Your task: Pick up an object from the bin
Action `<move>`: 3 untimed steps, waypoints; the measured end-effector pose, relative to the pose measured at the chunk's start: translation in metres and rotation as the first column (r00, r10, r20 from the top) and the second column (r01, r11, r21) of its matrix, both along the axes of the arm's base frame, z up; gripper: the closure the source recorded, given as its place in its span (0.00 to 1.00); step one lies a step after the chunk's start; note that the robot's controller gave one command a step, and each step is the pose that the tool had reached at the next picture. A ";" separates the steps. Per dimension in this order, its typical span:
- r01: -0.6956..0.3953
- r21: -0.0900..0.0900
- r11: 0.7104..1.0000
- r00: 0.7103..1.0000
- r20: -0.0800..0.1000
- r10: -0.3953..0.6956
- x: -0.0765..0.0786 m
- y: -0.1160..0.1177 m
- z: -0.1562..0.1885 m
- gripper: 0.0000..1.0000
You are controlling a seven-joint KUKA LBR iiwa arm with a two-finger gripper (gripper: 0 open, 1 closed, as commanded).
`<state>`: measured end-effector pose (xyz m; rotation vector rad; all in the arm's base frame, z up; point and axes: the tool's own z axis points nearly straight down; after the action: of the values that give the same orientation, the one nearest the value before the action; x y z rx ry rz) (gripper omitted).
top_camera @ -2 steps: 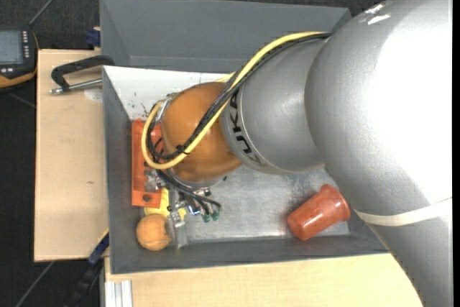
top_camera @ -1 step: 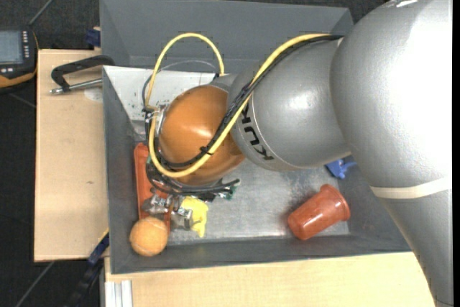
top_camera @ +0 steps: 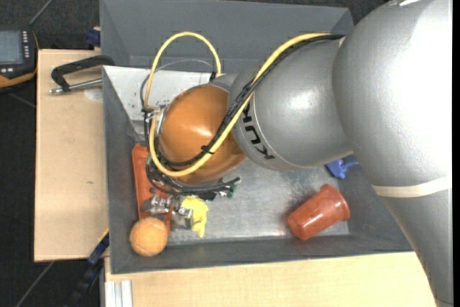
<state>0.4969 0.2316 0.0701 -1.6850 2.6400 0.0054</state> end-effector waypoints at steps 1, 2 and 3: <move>0.002 -0.002 1.000 1.000 -0.004 -0.002 -0.001 0.000 0.005 1.00; 0.011 -0.002 1.000 1.000 -0.007 -0.011 -0.003 0.000 0.026 1.00; 0.008 0.002 1.000 1.000 0.002 -0.008 0.000 0.001 0.044 1.00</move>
Offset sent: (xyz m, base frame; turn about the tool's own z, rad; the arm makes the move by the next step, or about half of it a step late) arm -0.0001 0.0000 0.0699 0.0000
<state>0.4968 0.2322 0.1141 -1.6726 2.6450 0.0062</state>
